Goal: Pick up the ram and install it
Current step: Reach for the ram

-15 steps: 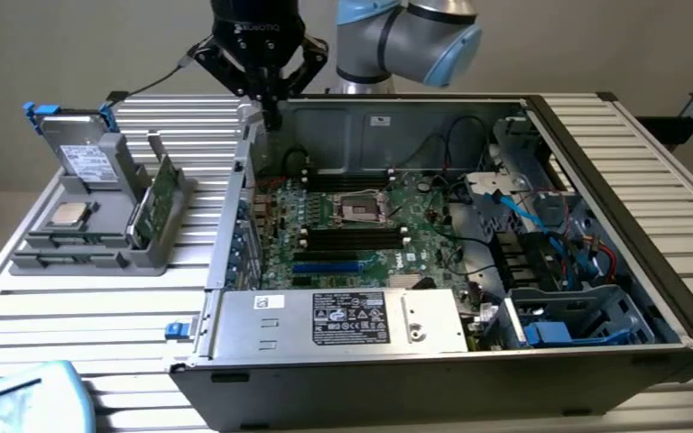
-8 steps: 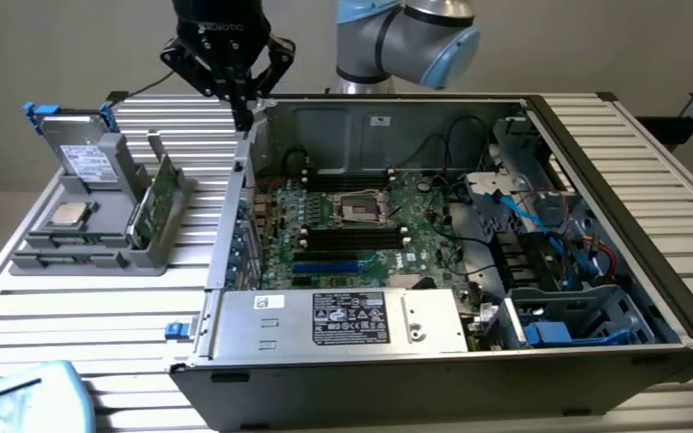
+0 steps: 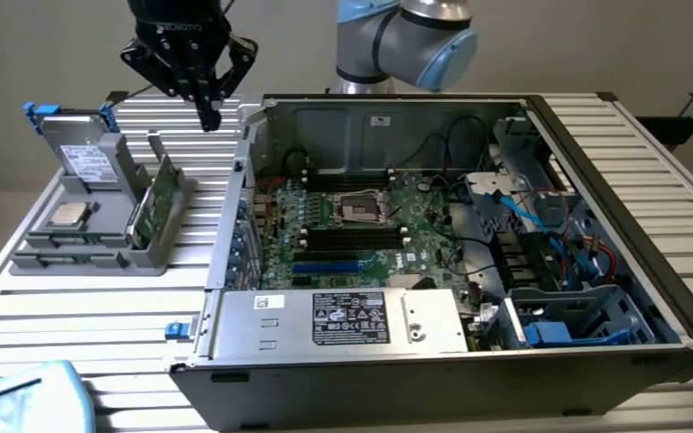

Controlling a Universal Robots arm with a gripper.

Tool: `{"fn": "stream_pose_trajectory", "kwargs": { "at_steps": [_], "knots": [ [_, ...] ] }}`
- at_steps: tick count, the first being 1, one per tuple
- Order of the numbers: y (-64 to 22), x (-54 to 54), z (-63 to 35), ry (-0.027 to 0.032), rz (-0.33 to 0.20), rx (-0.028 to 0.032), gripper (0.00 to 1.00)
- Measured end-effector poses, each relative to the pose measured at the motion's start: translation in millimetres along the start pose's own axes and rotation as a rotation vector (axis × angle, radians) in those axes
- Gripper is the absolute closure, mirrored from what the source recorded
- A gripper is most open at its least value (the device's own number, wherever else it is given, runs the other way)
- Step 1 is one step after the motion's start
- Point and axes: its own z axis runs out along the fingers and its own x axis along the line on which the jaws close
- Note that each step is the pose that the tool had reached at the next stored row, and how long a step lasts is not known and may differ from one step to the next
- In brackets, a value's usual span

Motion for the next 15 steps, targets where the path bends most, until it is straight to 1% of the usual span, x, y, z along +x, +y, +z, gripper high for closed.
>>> {"fn": "stream_pose_trajectory", "kwargs": {
  "at_steps": [15],
  "knots": [
    [-4.8, 67.9, -1.4, 0.0022, 0.0, -0.0102, 0.89]
  ]
}}
